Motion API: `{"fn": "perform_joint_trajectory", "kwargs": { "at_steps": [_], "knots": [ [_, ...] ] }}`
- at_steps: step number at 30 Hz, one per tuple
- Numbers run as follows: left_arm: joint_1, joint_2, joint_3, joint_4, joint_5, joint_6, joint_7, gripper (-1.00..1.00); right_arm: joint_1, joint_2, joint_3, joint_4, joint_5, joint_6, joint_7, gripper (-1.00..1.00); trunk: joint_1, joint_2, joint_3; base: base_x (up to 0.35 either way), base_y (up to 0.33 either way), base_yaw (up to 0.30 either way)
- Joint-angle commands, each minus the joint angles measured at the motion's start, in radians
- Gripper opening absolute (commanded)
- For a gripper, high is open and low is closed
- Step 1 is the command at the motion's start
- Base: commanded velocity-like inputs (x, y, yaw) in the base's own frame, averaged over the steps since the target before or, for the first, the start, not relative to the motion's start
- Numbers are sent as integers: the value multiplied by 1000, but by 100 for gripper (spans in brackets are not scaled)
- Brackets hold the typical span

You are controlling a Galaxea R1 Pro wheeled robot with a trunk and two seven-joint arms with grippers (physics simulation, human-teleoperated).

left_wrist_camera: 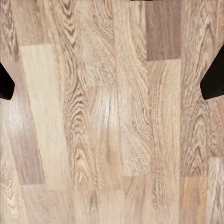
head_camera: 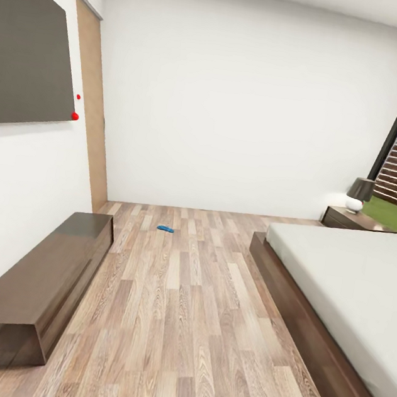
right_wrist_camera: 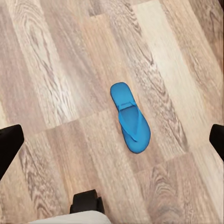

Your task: In the bedroom, move the book from the bed onto either nightstand, and place the two sandals side by side next to the bed.

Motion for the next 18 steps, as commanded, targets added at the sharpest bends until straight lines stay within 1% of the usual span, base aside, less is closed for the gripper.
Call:
{"fn": "perform_joint_trajectory", "kwargs": {
  "at_steps": [1,3,4,6,10,13,15,18],
  "knots": [
    [0,0,0,-17,7,-2,0,100,0,-2,-11,-18,0,-3,0,100,0,-1,-1,0,0,0],
    [0,1,0,-38,7,-2,0,100,0,-4,-16,-40,0,-3,-1,100,0,-1,-1,0,0,0],
    [0,2,-1,-80,6,-1,0,100,-1,-5,-21,-83,0,-1,-2,100,0,-1,-1,0,0,0],
    [0,2,-2,-127,7,1,0,100,0,-5,-24,-135,0,5,-2,100,0,-1,-1,0,0,0],
    [0,0,-3,-205,7,3,1,100,0,-6,-27,-210,0,10,-2,100,0,-1,-1,0,0,0],
    [0,0,-2,-230,8,3,2,100,0,-7,-28,-223,0,2,-1,100,0,-1,-1,0,0,0],
    [0,3,-1,-232,10,3,2,100,0,-10,-30,-224,0,-1,-1,100,0,-1,-1,0,0,0],
    [0,4,0,-215,11,2,0,100,0,-23,-30,-224,0,-3,-1,100,0,-1,-1,0,0,0]
  ]
}}
